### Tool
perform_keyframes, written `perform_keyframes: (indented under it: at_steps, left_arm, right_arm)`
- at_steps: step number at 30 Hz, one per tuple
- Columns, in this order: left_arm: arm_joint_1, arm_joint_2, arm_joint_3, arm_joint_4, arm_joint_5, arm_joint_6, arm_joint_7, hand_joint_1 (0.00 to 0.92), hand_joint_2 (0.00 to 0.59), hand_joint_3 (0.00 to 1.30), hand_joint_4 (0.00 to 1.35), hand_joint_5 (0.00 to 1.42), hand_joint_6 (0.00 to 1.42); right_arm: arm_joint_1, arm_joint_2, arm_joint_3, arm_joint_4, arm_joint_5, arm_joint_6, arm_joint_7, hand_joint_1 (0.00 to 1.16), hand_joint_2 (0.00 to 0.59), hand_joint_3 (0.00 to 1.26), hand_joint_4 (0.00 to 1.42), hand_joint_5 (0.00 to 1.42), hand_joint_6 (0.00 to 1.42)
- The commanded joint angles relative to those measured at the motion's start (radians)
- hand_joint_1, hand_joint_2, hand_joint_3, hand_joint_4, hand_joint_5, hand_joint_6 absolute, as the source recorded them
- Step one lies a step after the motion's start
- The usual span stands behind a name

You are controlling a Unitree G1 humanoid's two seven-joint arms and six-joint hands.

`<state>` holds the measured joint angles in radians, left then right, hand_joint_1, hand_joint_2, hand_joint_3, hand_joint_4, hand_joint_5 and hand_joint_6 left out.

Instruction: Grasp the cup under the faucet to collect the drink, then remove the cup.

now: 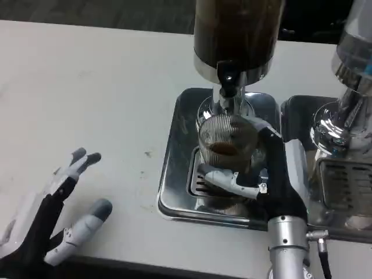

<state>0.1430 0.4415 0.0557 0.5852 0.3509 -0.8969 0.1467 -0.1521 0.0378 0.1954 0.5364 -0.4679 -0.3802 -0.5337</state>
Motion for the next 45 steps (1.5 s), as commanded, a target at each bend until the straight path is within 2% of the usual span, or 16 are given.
perform_keyframes:
  at_steps: [1, 7, 18, 23, 27, 32, 36, 40, 45]
  left_arm:
    - [-0.011, -0.001, -0.021, 0.002, -0.003, -0.013, -0.010, 0.000, 0.150, 0.17, 0.00, 0.11, 0.00]
    - [-0.012, 0.002, -0.035, 0.004, -0.005, -0.014, -0.010, 0.000, 0.150, 0.17, 0.00, 0.11, 0.00]
    - [0.000, 0.028, -0.041, -0.020, 0.011, -0.021, -0.019, 0.000, 0.150, 0.17, 0.00, 0.11, 0.00]
    - [0.044, 0.091, -0.027, -0.163, 0.121, 0.029, -0.011, 0.000, 0.146, 0.08, 0.00, 0.05, 0.00]
    - [0.125, 0.151, 0.018, -0.353, 0.257, 0.132, -0.004, 0.000, 0.143, 0.00, 0.00, 0.00, 0.00]
    - [0.211, 0.193, 0.049, -0.493, 0.316, 0.238, -0.037, 0.000, 0.131, 0.00, 0.00, 0.00, 0.00]
    - [0.282, 0.226, 0.060, -0.567, 0.343, 0.284, -0.062, 0.000, 0.131, 0.00, 0.00, 0.00, 0.00]
    - [0.363, 0.240, 0.071, -0.628, 0.359, 0.299, -0.061, 0.000, 0.131, 0.00, 0.00, 0.00, 0.00]
    - [0.433, 0.234, 0.076, -0.670, 0.372, 0.303, -0.053, 0.000, 0.131, 0.00, 0.00, 0.00, 0.00]
  right_arm:
    - [0.011, 0.002, 0.000, -0.058, -0.005, -0.005, -0.020, 1.09, 0.101, 0.76, 0.79, 0.90, 1.23]
    - [0.059, 0.001, -0.004, -0.110, -0.001, 0.009, -0.011, 1.08, 0.099, 0.77, 0.81, 0.91, 1.25]
    - [0.196, -0.008, 0.006, -0.300, -0.017, 0.040, 0.013, 1.07, 0.099, 0.80, 0.85, 0.93, 1.28]
    - [0.244, -0.012, 0.006, -0.392, -0.013, 0.055, 0.047, 1.06, 0.098, 0.80, 0.86, 0.93, 1.30]
    - [0.287, -0.022, 0.008, -0.462, -0.013, 0.059, 0.079, 1.05, 0.103, 0.81, 0.86, 0.93, 1.31]
    - [0.331, -0.032, 0.012, -0.520, -0.013, 0.064, 0.110, 1.03, 0.110, 0.81, 0.86, 0.95, 1.32]
    - [0.355, -0.044, 0.016, -0.566, -0.008, 0.068, 0.150, 1.02, 0.110, 0.81, 0.88, 0.95, 1.34]
    - [0.393, -0.063, 0.017, -0.633, -0.012, 0.067, 0.186, 1.01, 0.110, 0.82, 0.89, 0.96, 1.34]
    - [0.448, -0.069, 0.018, -0.706, 0.000, 0.072, 0.230, 1.01, 0.110, 0.82, 0.90, 0.97, 1.36]
